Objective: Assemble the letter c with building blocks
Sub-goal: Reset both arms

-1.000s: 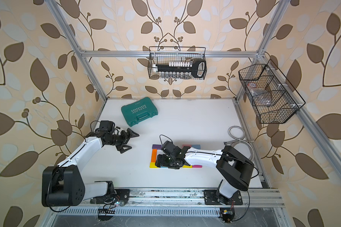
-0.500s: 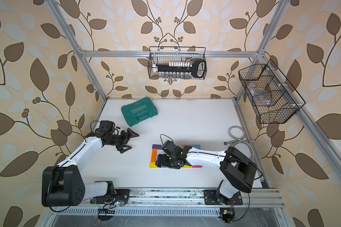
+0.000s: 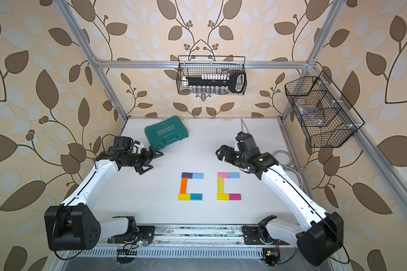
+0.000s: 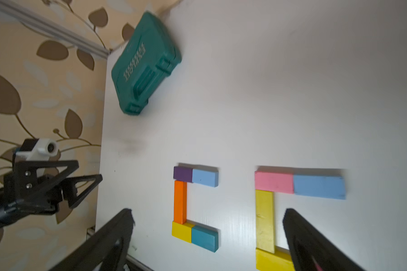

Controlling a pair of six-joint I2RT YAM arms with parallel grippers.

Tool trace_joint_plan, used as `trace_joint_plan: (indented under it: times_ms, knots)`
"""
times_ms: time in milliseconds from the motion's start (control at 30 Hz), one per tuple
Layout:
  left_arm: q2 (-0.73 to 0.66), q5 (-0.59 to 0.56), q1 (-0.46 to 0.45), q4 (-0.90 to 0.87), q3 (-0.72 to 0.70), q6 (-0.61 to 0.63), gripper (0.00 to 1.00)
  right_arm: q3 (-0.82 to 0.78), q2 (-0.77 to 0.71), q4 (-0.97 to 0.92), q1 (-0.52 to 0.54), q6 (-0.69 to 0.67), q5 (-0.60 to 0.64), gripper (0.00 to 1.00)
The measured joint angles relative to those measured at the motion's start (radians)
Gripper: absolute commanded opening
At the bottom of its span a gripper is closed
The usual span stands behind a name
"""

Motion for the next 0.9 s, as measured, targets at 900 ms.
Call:
trace_joint_plan:
  times_ms: [900]
  knots:
    - [-0.371,-0.723,-0.092,0.672,-0.576,0.534,0.99,-0.544,-0.137,0.668,-0.385,-0.465,0.330,0.98]
